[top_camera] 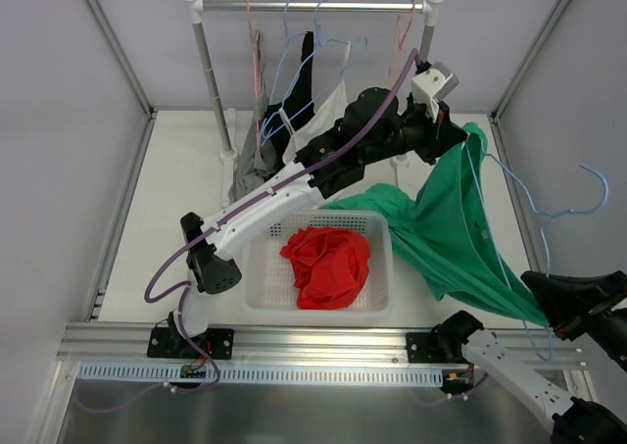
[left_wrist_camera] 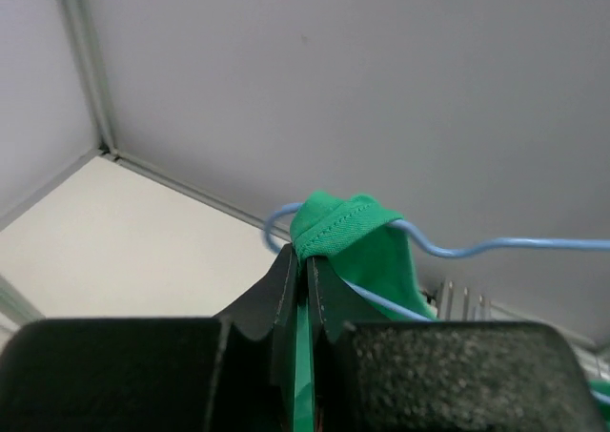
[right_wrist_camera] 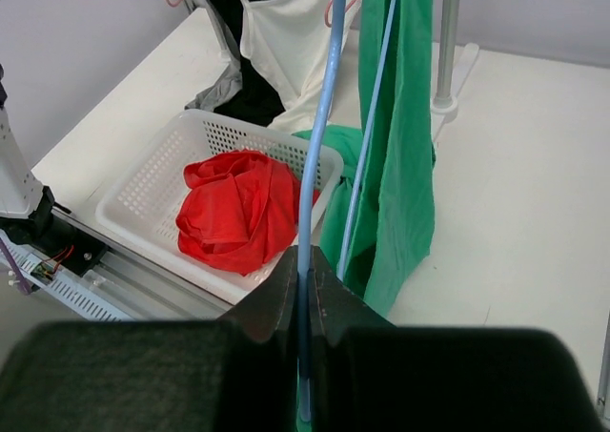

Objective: Remove the tank top from the hanger

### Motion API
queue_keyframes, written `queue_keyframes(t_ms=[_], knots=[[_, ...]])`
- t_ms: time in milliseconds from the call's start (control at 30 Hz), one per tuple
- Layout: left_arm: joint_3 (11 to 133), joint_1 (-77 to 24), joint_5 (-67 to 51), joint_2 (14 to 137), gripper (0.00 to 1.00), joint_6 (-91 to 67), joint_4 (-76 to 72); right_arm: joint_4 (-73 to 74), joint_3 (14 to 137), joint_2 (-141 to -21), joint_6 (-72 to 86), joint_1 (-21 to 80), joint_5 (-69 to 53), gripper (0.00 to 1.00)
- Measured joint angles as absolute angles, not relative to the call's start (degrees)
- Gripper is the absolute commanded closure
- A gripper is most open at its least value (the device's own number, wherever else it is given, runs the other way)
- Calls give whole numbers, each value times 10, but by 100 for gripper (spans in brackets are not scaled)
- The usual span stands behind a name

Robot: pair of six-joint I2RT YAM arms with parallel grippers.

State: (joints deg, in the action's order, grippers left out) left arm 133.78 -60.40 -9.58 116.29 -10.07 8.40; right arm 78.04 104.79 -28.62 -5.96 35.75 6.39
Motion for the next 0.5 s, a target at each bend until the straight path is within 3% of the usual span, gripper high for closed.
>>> queue_keyframes(t_ms=[200,500], knots=[[1355,-602,33,1167,100,-142,75,790,1077,-286,-83,357,33,100],[1390,-576,63,1188,100,-187,63,790,1074,-270,-103,357,-20,100]])
